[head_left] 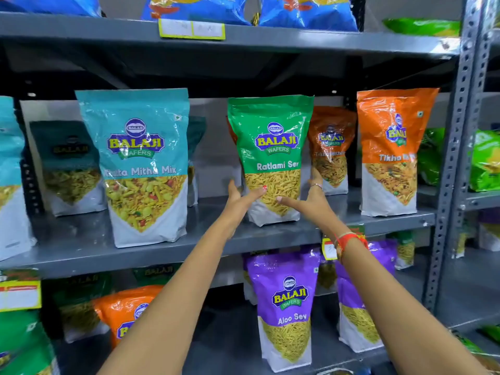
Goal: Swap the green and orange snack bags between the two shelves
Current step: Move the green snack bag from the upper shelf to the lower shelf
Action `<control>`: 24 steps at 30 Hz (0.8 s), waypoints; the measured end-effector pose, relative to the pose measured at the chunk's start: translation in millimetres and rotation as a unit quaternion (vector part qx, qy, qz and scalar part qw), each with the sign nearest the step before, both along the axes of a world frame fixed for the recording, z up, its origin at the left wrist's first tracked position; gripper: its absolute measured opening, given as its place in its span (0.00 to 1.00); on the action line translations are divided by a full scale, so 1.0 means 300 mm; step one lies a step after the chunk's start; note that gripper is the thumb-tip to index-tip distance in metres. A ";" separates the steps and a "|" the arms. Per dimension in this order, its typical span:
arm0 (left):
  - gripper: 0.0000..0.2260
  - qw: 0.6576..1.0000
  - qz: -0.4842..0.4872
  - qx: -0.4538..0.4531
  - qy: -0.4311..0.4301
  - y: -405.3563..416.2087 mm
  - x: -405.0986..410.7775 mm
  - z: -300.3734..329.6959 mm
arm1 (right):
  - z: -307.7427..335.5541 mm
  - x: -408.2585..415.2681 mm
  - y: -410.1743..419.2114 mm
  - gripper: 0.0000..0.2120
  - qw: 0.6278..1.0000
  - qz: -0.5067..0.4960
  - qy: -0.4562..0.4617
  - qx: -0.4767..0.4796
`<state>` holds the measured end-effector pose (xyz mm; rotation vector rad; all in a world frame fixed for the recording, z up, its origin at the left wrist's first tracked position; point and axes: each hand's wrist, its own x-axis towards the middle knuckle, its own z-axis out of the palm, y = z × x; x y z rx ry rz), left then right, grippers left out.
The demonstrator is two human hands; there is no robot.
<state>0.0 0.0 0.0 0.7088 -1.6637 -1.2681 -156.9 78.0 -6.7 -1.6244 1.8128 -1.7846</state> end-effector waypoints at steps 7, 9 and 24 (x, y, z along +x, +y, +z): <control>0.28 1.000 0.009 0.004 -0.009 -0.020 -0.022 0.000 | 0.026 -0.025 -0.030 0.48 0.990 0.055 -0.122 0.052; 0.29 1.000 0.016 0.003 -0.013 -0.029 -0.025 -0.003 | 0.024 -0.016 -0.022 0.42 0.986 0.065 -0.140 0.056; 0.25 0.992 0.065 -0.101 0.026 0.154 0.202 -0.058 | -0.050 0.155 0.147 0.33 0.986 0.063 -0.143 -0.050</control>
